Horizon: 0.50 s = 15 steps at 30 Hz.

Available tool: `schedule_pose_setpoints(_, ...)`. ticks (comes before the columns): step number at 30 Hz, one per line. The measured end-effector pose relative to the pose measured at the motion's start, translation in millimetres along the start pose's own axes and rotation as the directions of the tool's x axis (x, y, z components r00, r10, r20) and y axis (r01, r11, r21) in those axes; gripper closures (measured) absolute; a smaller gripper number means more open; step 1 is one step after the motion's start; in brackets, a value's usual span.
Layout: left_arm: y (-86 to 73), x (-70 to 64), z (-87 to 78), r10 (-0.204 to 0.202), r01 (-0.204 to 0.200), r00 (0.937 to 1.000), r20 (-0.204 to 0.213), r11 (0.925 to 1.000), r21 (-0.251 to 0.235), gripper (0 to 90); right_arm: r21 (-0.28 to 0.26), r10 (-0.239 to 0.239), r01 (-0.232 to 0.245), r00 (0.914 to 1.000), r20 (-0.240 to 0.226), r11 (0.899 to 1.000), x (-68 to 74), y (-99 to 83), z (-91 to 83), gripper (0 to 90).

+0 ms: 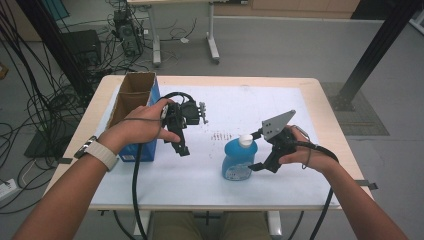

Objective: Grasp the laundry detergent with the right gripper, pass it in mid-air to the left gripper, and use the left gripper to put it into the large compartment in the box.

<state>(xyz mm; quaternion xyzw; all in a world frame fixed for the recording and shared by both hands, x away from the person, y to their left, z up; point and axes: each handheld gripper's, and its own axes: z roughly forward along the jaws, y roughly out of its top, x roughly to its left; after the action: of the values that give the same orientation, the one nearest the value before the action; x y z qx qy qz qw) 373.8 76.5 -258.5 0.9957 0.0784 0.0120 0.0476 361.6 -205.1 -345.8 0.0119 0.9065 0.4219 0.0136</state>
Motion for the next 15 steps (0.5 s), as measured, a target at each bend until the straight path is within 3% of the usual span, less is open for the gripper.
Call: schedule_pose_setpoints(15, -0.9, 0.0, -0.5, -0.003, 0.003, 1.0000, -0.001, 1.0000, -0.001, 10.3, 0.001, 0.005, -0.005, 1.0000, -0.002, 1.000, 0.0, 0.0, 0.5, 4.6)
